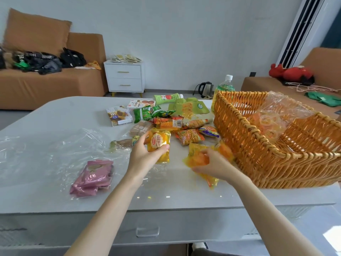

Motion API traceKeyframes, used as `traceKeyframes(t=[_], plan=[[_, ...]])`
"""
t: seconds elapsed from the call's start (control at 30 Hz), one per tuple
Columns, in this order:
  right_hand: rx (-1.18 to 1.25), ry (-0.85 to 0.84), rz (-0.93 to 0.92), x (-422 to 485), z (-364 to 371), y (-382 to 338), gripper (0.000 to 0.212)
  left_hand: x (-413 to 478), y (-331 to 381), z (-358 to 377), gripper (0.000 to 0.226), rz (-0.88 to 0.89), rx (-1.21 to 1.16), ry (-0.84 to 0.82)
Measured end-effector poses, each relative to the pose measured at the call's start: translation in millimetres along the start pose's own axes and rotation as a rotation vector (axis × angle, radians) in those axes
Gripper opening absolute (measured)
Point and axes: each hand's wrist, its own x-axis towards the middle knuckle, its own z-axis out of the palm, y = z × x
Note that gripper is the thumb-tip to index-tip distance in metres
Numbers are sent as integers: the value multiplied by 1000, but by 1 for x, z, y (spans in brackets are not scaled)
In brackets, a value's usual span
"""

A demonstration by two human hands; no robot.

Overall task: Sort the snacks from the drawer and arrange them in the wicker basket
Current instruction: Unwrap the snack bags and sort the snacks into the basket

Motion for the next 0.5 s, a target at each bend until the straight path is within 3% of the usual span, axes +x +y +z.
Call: traceKeyframes(t=[0.1,0.3,0.5], plan=[[-215,49,-33,5,4,4,78,3,-3,-4,77,33,181,-29],[-115,220,-118,17,-11,2,48,11,-24,40,82,66,371,-224],[-313,92,-171,31,5,9,48,35,-40,72,62,-136,378,-459]])
